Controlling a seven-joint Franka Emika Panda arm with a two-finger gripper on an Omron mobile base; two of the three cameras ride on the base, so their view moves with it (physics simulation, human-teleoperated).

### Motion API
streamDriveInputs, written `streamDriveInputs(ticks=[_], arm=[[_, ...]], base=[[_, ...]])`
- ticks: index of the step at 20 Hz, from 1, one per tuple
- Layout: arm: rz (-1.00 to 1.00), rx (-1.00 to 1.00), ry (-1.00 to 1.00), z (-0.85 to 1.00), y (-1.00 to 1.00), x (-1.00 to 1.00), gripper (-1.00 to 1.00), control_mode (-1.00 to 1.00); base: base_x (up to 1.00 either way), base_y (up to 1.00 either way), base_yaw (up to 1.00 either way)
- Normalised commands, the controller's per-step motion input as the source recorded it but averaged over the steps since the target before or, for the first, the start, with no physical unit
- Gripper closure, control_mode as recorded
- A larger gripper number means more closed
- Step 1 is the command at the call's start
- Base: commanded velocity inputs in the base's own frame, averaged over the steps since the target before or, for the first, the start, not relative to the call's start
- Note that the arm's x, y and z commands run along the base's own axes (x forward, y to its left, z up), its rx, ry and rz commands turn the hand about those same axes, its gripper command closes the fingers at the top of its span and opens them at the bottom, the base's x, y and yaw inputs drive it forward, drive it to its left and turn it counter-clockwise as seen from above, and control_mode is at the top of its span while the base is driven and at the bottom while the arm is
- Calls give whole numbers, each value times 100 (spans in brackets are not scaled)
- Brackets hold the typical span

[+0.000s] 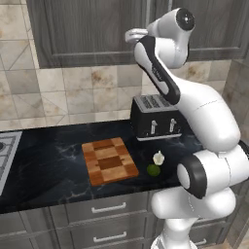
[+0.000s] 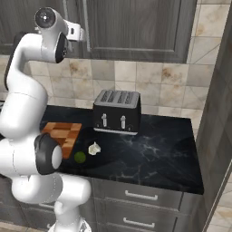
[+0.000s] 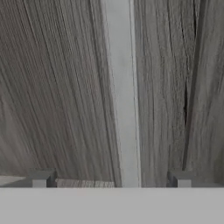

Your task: Open the cabinet. Place the bowl and condiment on the counter. Then place the lime and garlic on the cutting board.

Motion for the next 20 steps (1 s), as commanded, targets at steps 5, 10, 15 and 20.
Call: streamDriveInputs(ticks=[5,10,15,20], arm=[[0,0,-6,-27,23,45,-100,-100],[0,0,-2,-29,25,57,-100,-100],[0,0,0,-45,44,66,100,-100],[0,0,0,-60,49,67,100,-100]], base=[[0,0,0],[0,0,0],[0,0,0],[0,0,0]])
